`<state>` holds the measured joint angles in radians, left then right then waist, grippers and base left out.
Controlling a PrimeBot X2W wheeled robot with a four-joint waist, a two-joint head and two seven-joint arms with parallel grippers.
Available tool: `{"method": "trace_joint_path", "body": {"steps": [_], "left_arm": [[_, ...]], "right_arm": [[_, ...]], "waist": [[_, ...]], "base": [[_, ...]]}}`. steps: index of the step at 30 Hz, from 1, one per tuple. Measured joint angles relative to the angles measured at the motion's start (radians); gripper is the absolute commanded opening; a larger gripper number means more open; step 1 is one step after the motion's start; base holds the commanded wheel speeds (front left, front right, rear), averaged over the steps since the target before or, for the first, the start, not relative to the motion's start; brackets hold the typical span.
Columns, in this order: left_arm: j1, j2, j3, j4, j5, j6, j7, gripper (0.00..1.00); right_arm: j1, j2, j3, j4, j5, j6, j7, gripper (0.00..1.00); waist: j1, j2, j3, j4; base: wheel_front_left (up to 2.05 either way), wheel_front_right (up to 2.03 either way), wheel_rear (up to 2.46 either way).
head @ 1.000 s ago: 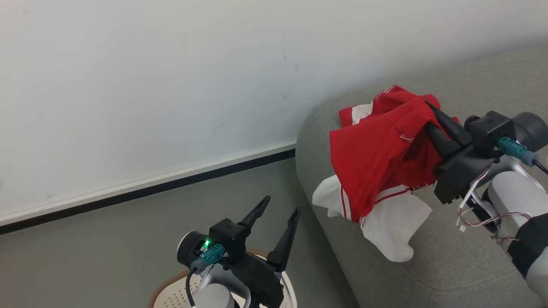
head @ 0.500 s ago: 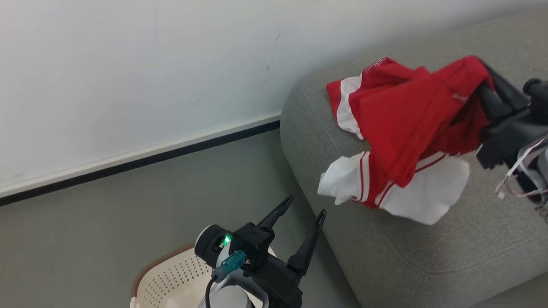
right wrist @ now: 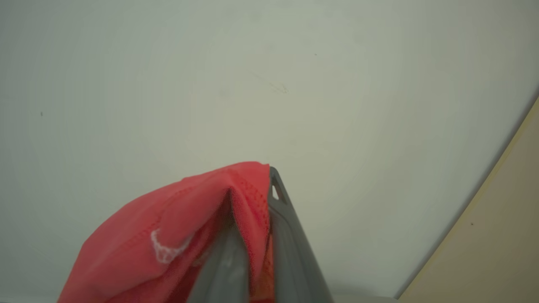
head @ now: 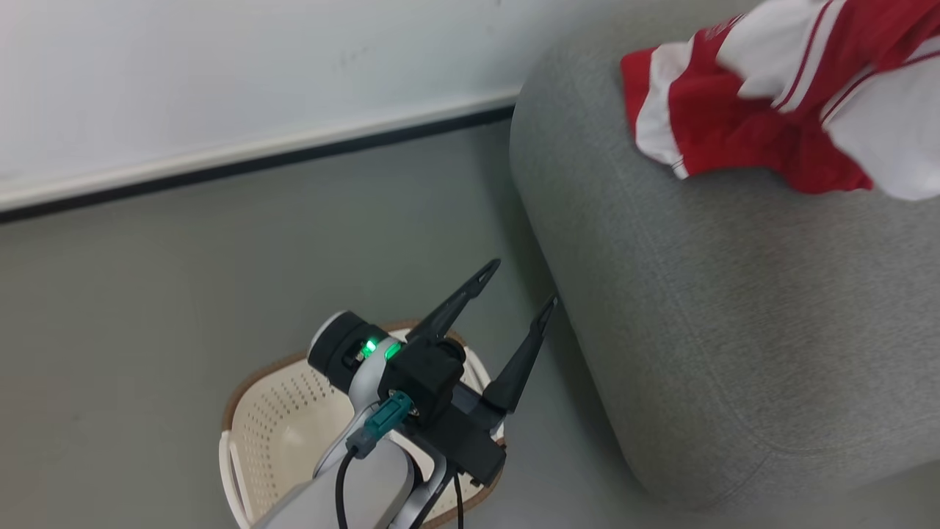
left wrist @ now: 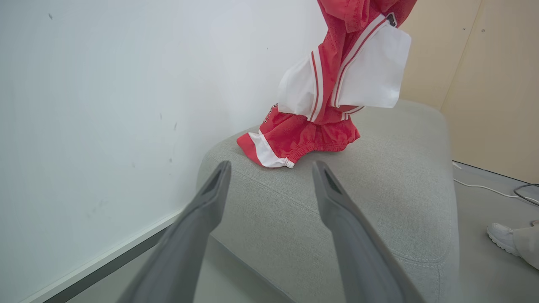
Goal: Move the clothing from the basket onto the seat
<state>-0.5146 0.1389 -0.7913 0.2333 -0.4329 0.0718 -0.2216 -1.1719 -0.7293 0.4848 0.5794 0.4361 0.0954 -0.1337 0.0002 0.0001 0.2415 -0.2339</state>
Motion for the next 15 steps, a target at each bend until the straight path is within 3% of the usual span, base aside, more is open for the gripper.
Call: {"method": "trace_joint_path", "body": {"steps": [7,15], "left_arm": [[-0.049,0.022,0.005,-0.08,0.031,0.009,0.02,1.0],[-0.094,0.056,0.016,-0.135,0.074,0.018,0.055,1.0]], "right_arm": [[-0.084,-0.051,-0.045,0.116,-0.005,-0.03,0.021,0.0],[-0.086,-0.04,-0.067,0.209,0.011,-0.069,0.027,0.0]], "waist": [[0.0001,0.0001,0.118,0.033],[0.0001,0.0001,0.238,0.062]], "base": [[0.0,0.0,0.0],[0.0,0.0,0.0]]}}
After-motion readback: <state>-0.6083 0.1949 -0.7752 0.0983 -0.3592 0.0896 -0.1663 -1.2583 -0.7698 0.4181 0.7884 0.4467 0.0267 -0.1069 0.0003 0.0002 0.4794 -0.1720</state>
